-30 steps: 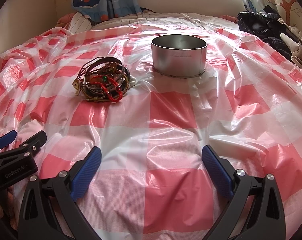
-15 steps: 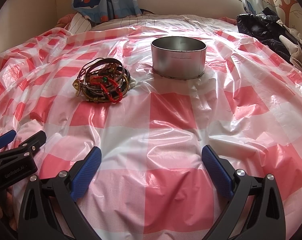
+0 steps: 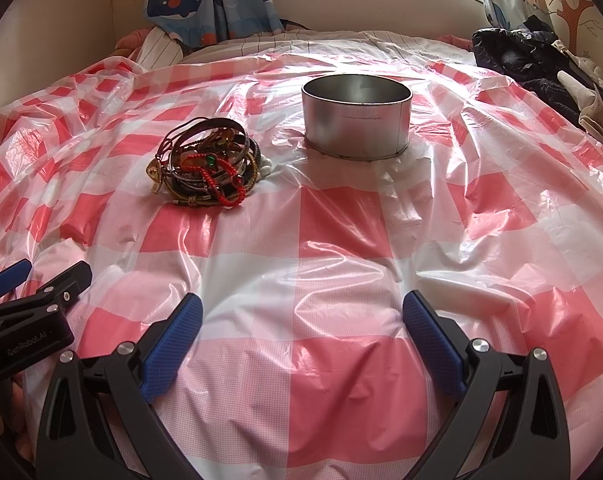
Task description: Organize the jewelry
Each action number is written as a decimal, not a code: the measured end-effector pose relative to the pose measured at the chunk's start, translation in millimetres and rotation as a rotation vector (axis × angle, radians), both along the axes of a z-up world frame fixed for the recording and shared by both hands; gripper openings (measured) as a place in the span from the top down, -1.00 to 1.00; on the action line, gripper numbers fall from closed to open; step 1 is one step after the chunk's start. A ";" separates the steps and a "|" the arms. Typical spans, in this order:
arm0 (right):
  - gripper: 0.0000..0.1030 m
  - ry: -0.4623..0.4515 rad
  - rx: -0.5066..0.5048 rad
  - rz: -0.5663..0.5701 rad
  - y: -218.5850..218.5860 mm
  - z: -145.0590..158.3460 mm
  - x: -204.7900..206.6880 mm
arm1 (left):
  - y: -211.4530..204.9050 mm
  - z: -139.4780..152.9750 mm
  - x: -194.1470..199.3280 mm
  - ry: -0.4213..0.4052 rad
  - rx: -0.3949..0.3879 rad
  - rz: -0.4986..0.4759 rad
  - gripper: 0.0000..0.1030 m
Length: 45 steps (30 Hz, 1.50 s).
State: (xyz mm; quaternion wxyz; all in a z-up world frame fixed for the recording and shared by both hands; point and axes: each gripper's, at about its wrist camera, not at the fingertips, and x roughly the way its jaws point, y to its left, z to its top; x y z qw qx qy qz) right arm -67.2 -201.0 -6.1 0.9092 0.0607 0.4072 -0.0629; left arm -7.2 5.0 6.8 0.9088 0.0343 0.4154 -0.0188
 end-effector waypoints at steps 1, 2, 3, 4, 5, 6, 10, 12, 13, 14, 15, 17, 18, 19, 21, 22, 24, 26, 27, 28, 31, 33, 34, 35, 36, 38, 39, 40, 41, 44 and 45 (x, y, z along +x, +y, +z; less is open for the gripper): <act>-0.86 0.000 0.000 0.000 0.1 -0.1 0.0 | 0.0 0.1 0.0 0.000 0.000 0.000 -0.87; -0.87 0.000 0.000 0.000 0.1 -0.1 -0.1 | 0.3 -0.1 0.0 0.000 0.000 0.000 -0.87; -0.86 -0.001 0.000 0.000 0.2 -0.1 -0.1 | 0.4 -0.2 0.0 0.000 -0.001 0.000 -0.87; -0.87 -0.001 -0.001 0.000 0.3 -0.2 -0.1 | 0.4 -0.2 0.0 0.000 -0.001 0.000 -0.87; -0.87 -0.001 0.000 0.000 0.4 -0.2 -0.2 | 0.4 -0.2 -0.1 0.000 -0.001 0.000 -0.87; -0.87 -0.001 -0.001 0.000 0.4 -0.2 -0.2 | 0.4 -0.3 -0.1 0.000 -0.001 0.000 -0.87; -0.87 -0.002 -0.001 0.000 0.8 -0.3 -0.3 | 0.2 -0.3 -0.1 0.000 -0.001 0.000 -0.87; -0.87 -0.002 -0.002 -0.001 0.9 -0.4 -0.3 | 0.4 -0.4 -0.2 0.000 -0.001 0.000 -0.87; -0.87 -0.002 -0.002 -0.001 0.9 -0.3 -0.3 | -0.3 -0.1 -0.2 0.000 -0.001 0.000 -0.87; -0.86 -0.002 -0.002 -0.001 1.0 -0.4 -0.3 | 0.3 -0.4 -0.2 0.000 -0.001 0.000 -0.87; -0.86 -0.002 -0.002 -0.001 1.1 -0.4 -0.4 | 0.3 -0.4 -0.2 -0.001 -0.001 0.000 -0.87; -0.87 -0.002 -0.002 -0.001 1.2 -0.5 -0.4 | 0.4 -0.4 -0.2 0.000 -0.001 0.000 -0.87; -0.86 -0.003 -0.002 -0.001 1.3 -0.5 -0.4 | 0.4 -0.4 -0.2 0.000 -0.001 0.000 -0.87; -0.86 -0.003 -0.003 -0.001 1.3 -0.4 -0.4 | 0.3 -0.4 -0.2 0.000 -0.001 0.000 -0.87; -0.87 -0.003 -0.003 -0.001 1.4 -0.6 -0.4 | 0.3 -0.4 -0.2 0.000 -0.001 0.000 -0.87; -0.86 -0.003 -0.003 -0.001 1.5 -0.7 -0.5 | 0.1 -0.3 -0.2 0.000 -0.001 0.000 -0.87; -0.86 -0.003 -0.003 0.000 1.6 -0.8 -0.5 | 0.2 -0.4 -0.2 0.000 -0.001 0.000 -0.87; -0.86 -0.003 -0.003 -0.001 1.7 -0.9 -0.6 | 0.3 -0.4 -0.3 0.000 -0.002 0.000 -0.87; -0.86 -0.004 -0.003 -0.001 1.8 -1.0 -0.5 | 0.1 -0.5 -0.3 0.000 -0.004 0.000 -0.87; -0.86 -0.004 -0.003 -0.001 1.9 -1.0 -0.6 | 0.4 -1.0 -0.3 0.001 -0.009 0.000 -0.87; -0.86 -0.005 -0.004 -0.001 2.2 -1.1 -0.6 | 0.7 -1.8 0.2 0.002 -0.013 -0.001 -0.87; -0.86 -0.006 -0.001 -0.001 2.5 -1.3 -0.7 | 1.8 -0.5 1.5 0.001 -0.026 0.002 -0.87; -0.86 -0.009 0.005 0.000 1.6 -0.7 -0.6 | 4.1 1.0 2.2 -0.004 -0.036 0.005 -0.87; -0.86 -0.014 0.016 0.001 0.0 0.3 -0.7 | 6.5 3.3 2.6 -0.015 -0.041 0.011 -0.87; -0.86 -0.025 0.035 0.001 -2.3 1.8 -1.3 | 8.1 6.0 2.3 -0.029 -0.042 0.018 -0.87; -0.86 -0.075 0.081 0.000 -8.8 9.5 -3.6 | 12.5 10.9 3.6 -0.055 -0.039 0.033 -0.87; -0.86 -0.111 0.093 -0.004 -11.6 16.0 -4.8 | 14.8 12.1 4.5 -0.060 -0.042 0.041 -0.87; -0.86 -0.142 0.100 -0.011 -13.5 22.4 -2.7 | 17.9 13.1 4.6 -0.063 -0.047 0.052 -0.87; -0.86 -0.156 0.104 -0.010 -15.4 26.4 2.3 | 19.9 13.3 5.5 -0.063 -0.053 0.060 -0.87; -0.80 -0.137 0.102 0.014 -17.7 30.2 28.2 | 23.1 12.4 9.9 -0.052 -0.064 0.065 -0.87; -0.66 -0.128 0.108 0.030 -15.8 29.8 34.4 | 23.6 12.2 11.1 -0.050 -0.065 0.064 -0.87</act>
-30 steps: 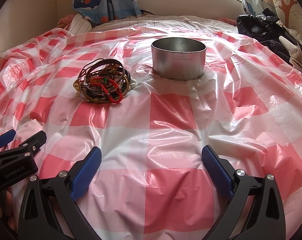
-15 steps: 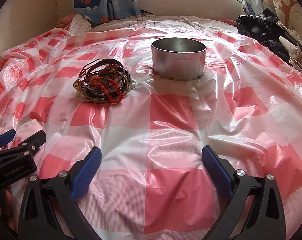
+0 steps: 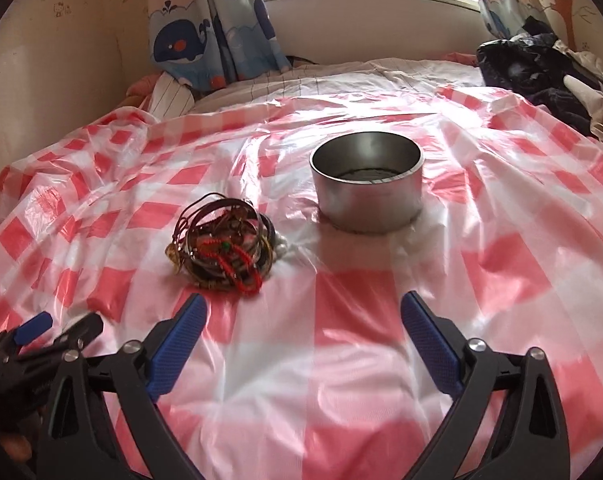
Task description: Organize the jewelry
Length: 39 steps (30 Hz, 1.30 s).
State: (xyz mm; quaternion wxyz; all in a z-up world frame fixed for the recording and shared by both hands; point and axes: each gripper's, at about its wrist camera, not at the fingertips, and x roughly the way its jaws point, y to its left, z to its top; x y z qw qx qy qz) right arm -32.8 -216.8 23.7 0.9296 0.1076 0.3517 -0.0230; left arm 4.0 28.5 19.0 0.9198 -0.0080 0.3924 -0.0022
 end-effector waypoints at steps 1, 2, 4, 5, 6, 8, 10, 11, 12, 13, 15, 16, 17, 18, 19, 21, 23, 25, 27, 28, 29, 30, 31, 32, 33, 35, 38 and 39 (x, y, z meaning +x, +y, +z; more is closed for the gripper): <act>-0.56 0.016 0.006 0.029 0.8 -1.5 10.0 | 0.5 0.2 0.4 -0.002 -0.001 0.001 -0.87; -0.41 0.030 0.007 0.049 2.1 -3.3 17.8 | 0.0 0.4 1.1 -0.003 -0.001 0.003 -0.87; -0.32 0.054 0.004 0.083 4.0 -7.3 32.2 | 1.1 1.7 3.0 -0.010 -0.004 0.011 -0.87; -0.30 0.061 0.003 0.095 5.0 -8.0 37.9 | 1.5 2.2 4.4 -0.011 -0.006 0.014 -0.87; -0.25 0.071 0.001 0.110 5.3 -8.6 45.4 | 1.9 2.4 5.1 -0.012 -0.007 0.016 -0.87; -0.12 0.082 0.001 0.134 8.8 -11.5 51.4 | 0.9 2.3 5.9 -0.013 -0.004 0.016 -0.87; 0.11 0.111 0.010 0.167 12.4 -17.4 58.4 | -0.7 2.1 5.9 -0.015 0.004 0.013 -0.87; 0.29 0.118 0.015 0.177 13.9 -19.7 56.8 | -1.4 2.2 6.1 -0.016 0.009 0.010 -0.87; 0.49 0.127 0.022 0.181 13.5 -21.3 57.7 | -2.1 2.3 6.2 -0.018 0.015 0.006 -0.87; 0.63 0.128 0.031 0.182 13.4 -22.3 55.5 | -3.8 2.9 5.7 -0.021 0.020 0.005 -0.87; 0.81 0.138 0.052 0.181 11.6 -24.4 52.1 | -6.2 4.0 4.4 -0.032 0.027 -0.005 -0.87; 0.84 0.140 0.057 0.177 10.4 -24.4 47.8 | -7.9 5.3 3.6 -0.042 0.028 -0.015 -0.87; 0.84 0.136 0.066 0.174 9.3 -23.3 42.5 | -9.3 7.1 3.1 -0.052 0.027 -0.028 -0.87; 0.84 0.133 0.072 0.167 7.9 -22.0 35.3 | -11.4 9.8 2.2 -0.066 0.020 -0.047 -0.87; 0.84 0.129 0.077 0.160 5.9 -20.4 24.1 | -15.6 14.3 1.4 -0.088 0.010 -0.075 -0.87; 0.84 0.125 0.087 0.146 2.6 -19.4 5.0 | -24.1 21.6 2.5 -0.116 0.003 -0.114 -0.87; 0.84 0.131 0.097 0.131 -1.3 -21.1 -12.9 | -38.5 30.0 6.5 -0.151 0.003 -0.154 -0.87; 0.84 0.135 0.113 0.125 -4.1 -23.5 -22.9 | -55.2 35.5 15.8 -0.168 0.005 -0.191 -0.87; 0.84 0.137 0.115 0.127 -3.5 -24.8 -23.7 | -73.1 36.7 28.4 -0.162 0.009 -0.234 -0.85; 0.84 0.137 0.122 0.125 -4.0 -25.6 -22.6 | -80.5 36.3 32.9 -0.159 0.009 -0.257 -0.80; 0.84 0.139 0.132 0.121 -4.9 -27.2 -22.0 | -88.2 35.3 38.4 -0.153 0.010 -0.281 -0.67; 0.84 0.140 0.135 0.120 -5.1 -28.4 -21.4 | -94.0 34.1 43.1 -0.143 0.012 -0.302 -0.60; 0.84 0.141 0.136 0.118 -5.2 -29.7 -20.6 | -100.6 32.5 49.1 -0.131 0.021 -0.318 -0.51; 0.84 0.140 0.140 0.114 -5.7 -31.0 -20.2 | -106.3 31.4 53.9 -0.121 0.027 -0.332 -0.41; 0.84 0.142 0.144 0.111 -5.9 -31.9 -19.7 | -111.3 29.5 59.2 -0.107 0.031 -0.350 -0.34; 0.83 0.143 0.144 0.110 -5.8 -32.0 -19.5 | -118.4 22.4 69.6 -0.069 0.025 -0.382 0.07; 0.83 0.138 0.159 0.107 -7.3 -32.2 -19.5 | -124.2 7.6 81.3 0.019 0.023 -0.410 0.61; 0.83 0.136 0.165 0.106 -7.8 -32.0 -19.6 | -122.9 6.1 80.8 0.022 0.023 -0.409 0.66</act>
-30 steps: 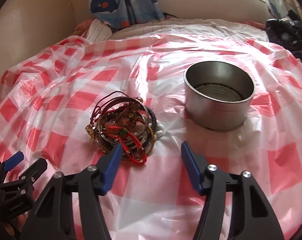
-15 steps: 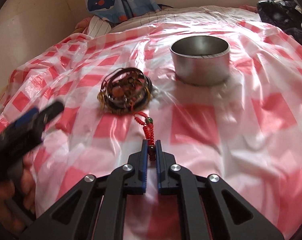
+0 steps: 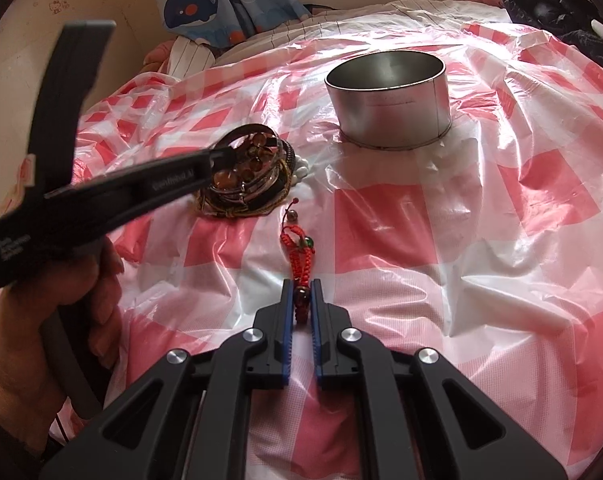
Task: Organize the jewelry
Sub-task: 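Pull the red bead bracelet from the pile with right tool while left tool pulls out the silver bangle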
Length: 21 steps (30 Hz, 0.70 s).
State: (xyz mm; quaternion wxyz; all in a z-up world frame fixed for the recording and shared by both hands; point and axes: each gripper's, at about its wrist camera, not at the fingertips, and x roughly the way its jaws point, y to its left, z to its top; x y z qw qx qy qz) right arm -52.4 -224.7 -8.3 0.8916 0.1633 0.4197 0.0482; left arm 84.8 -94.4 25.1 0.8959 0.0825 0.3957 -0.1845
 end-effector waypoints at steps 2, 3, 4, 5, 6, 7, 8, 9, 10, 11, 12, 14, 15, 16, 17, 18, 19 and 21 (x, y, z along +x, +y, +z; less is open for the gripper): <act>0.83 0.000 0.017 -0.004 -2.0 -0.5 -0.6 | 6.1 -0.3 -2.5 0.012 -0.002 -0.001 0.92; 0.83 -0.001 0.028 -0.006 -3.4 -0.6 -1.1 | 10.0 -0.2 -5.0 0.016 -0.005 0.001 0.93; 0.83 -0.001 0.037 -0.007 -4.9 -0.7 -1.3 | 15.6 0.2 -11.3 0.019 -0.012 -0.006 0.95; 0.83 -0.002 0.043 -0.007 -6.5 -0.5 -1.9 | 19.8 0.6 -16.9 0.022 -0.017 -0.007 0.95; 0.83 -0.003 0.045 -0.006 -6.4 0.1 -2.0 | 25.6 1.8 -24.8 0.023 -0.022 -0.007 0.95; 0.83 -0.005 0.046 -0.006 -6.3 0.6 -2.0 | 33.1 2.7 -34.0 0.031 -0.032 -0.008 0.95; 0.81 -0.007 0.048 -0.005 -6.5 1.1 -2.0 | 40.9 3.4 -42.1 0.041 -0.043 -0.007 0.95; 0.77 -0.009 0.050 -0.004 -6.2 1.4 -2.3 | 47.9 2.8 -49.2 0.052 -0.051 -0.004 0.95; 0.75 -0.010 0.046 -0.002 -5.1 1.7 -1.8 | 55.6 0.6 -57.0 0.071 -0.057 0.000 0.95; 0.65 -0.013 0.039 0.003 -4.2 2.2 -2.1 | 63.0 -1.9 -62.5 0.093 -0.068 0.004 0.94; 0.45 -0.021 0.032 0.009 -1.8 3.3 -2.5 | 70.5 -5.4 -67.5 0.115 -0.077 0.011 0.94; 0.13 -0.048 -0.001 0.022 5.3 6.9 -4.2 | 80.5 -10.5 -72.6 0.130 -0.079 0.025 0.90; 0.02 -0.059 -0.029 0.023 9.0 8.9 -5.1 | 82.5 -10.9 -73.5 0.128 -0.081 0.028 0.89; -0.07 -0.066 -0.053 0.017 10.4 10.0 -4.9 | 84.9 -10.2 -73.5 0.124 -0.084 0.036 0.87; -0.30 -0.072 -0.079 0.001 11.1 10.7 -5.6 | 85.6 -9.2 -73.0 0.117 -0.083 0.044 0.81; -0.40 -0.081 -0.100 -0.020 10.1 12.0 -6.9 | 85.5 -7.4 -72.3 0.106 -0.082 0.047 0.75; -0.40 -0.081 -0.100 -0.028 9.1 12.1 -4.8 | 83.7 -6.0 -71.5 0.094 -0.077 0.049 0.52; -0.37 -0.052 -0.105 -0.026 8.4 7.6 -0.9 | 78.8 -6.0 -69.4 0.073 -0.058 0.048 0.17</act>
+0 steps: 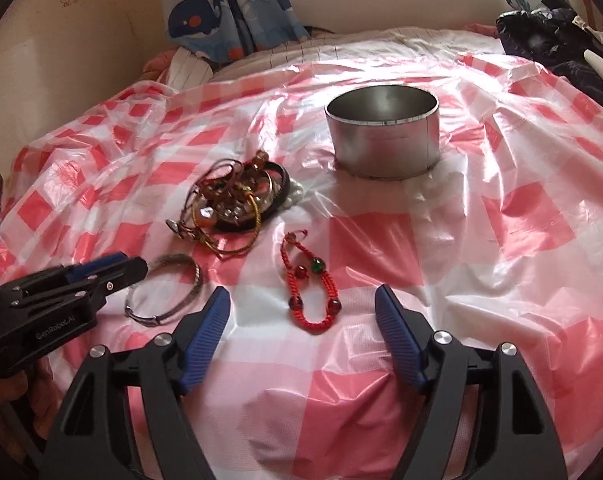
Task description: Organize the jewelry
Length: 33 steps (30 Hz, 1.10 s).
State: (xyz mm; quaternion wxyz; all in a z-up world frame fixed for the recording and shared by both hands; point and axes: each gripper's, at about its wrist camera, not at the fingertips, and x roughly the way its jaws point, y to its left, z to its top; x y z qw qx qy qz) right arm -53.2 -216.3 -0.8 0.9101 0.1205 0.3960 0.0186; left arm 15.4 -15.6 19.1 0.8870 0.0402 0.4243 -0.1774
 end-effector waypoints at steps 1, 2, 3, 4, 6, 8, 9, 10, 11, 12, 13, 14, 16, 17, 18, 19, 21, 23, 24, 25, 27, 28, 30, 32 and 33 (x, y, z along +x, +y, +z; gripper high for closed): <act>-0.30 0.020 -0.019 0.005 1.4 -2.7 2.3 | -4.5 -2.0 1.9 0.002 0.007 -0.011 0.14; -0.03 0.031 -0.036 0.013 4.0 -4.2 3.9 | -8.3 -7.2 4.1 0.020 0.016 -0.028 0.14; 0.33 0.038 -0.045 0.024 5.1 -5.1 4.5 | -12.8 -12.2 5.4 0.030 0.040 -0.042 0.15; 0.57 0.044 -0.041 0.028 3.8 -5.6 5.2 | -17.4 -13.4 4.8 0.023 0.064 -0.051 0.36; 0.83 0.050 -0.007 0.034 -1.7 -6.0 5.0 | -19.8 -11.1 1.7 0.027 0.079 -0.068 0.82; 0.83 0.033 0.004 0.031 -4.9 -1.4 2.2 | -16.9 -4.3 0.3 0.046 0.013 -0.092 0.92; 0.83 0.016 0.005 0.026 -7.3 3.8 -0.3 | -16.8 0.9 -1.7 0.042 -0.010 -0.096 0.92; 0.83 -0.011 0.004 0.013 -12.1 11.4 -3.4 | -19.1 8.1 -5.3 0.024 -0.021 -0.103 0.92; 0.83 -0.037 0.005 -0.005 -18.7 19.2 -5.7 | -21.7 13.4 -7.1 0.017 -0.045 -0.112 0.92; 0.83 -0.055 0.005 -0.024 -26.1 26.1 -6.8 | -23.5 18.2 -7.8 0.014 -0.075 -0.117 0.92; 0.83 -0.059 0.006 -0.039 -33.1 29.6 -6.2 | -25.7 21.5 -7.7 0.012 -0.094 -0.116 0.92; 0.83 -0.057 0.014 -0.048 -38.5 30.4 -5.2 | -28.8 22.5 -7.3 0.009 -0.096 -0.115 0.92; 0.83 -0.044 0.056 -0.068 -48.2 25.8 -4.2 | -34.1 14.6 -3.3 0.027 -0.074 -0.110 0.92; 0.83 -0.034 0.064 -0.057 -47.2 23.5 -3.5 | -34.0 7.9 -2.1 0.040 -0.057 -0.099 0.92; 0.83 -0.035 0.066 -0.040 -44.0 23.0 -3.4 | -32.8 2.0 -1.9 0.052 -0.041 -0.092 0.92; 0.83 -0.036 0.073 -0.020 -40.6 22.8 -3.5 | -30.6 -6.0 -1.7 0.078 -0.028 -0.088 0.92; 0.82 0.032 0.088 0.067 -26.4 13.2 3.9 | -24.0 -12.8 -4.6 0.101 -0.028 -0.095 0.91; 0.73 0.087 0.080 0.106 -14.5 1.4 6.4 | -19.3 -10.4 -5.7 0.105 -0.027 -0.094 0.82; 0.44 0.064 0.069 0.084 -13.1 3.5 3.2 | -16.8 -6.9 -4.9 0.097 -0.018 -0.077 0.72; 0.17 0.042 0.050 0.057 -14.2 7.9 1.1 | -14.7 -3.6 -4.8 0.075 -0.004 -0.058 0.35; -0.28 -0.011 0.019 -0.015 -23.1 17.6 -2.8 | -10.1 5.1 -4.8 0.014 0.020 -0.013 -0.29; -0.28 -0.015 0.030 -0.029 -27.1 18.5 -2.9 | -8.5 8.1 -4.0 -0.010 0.025 0.002 -0.34; -0.28 -0.004 0.035 -0.039 -29.0 15.1 -1.2 | -8.6 6.8 -0.8 -0.023 0.041 0.009 -0.42; -0.28 -0.005 0.024 -0.015 -20.6 11.6 0.1 | -10.1 -1.1 2.0 -0.055 0.095 0.040 -0.63; -0.29 -0.006 0.019 -0.004 -15.1 10.3 1.3 | -10.1 -5.4 2.5 -0.077 0.136 0.057 -0.63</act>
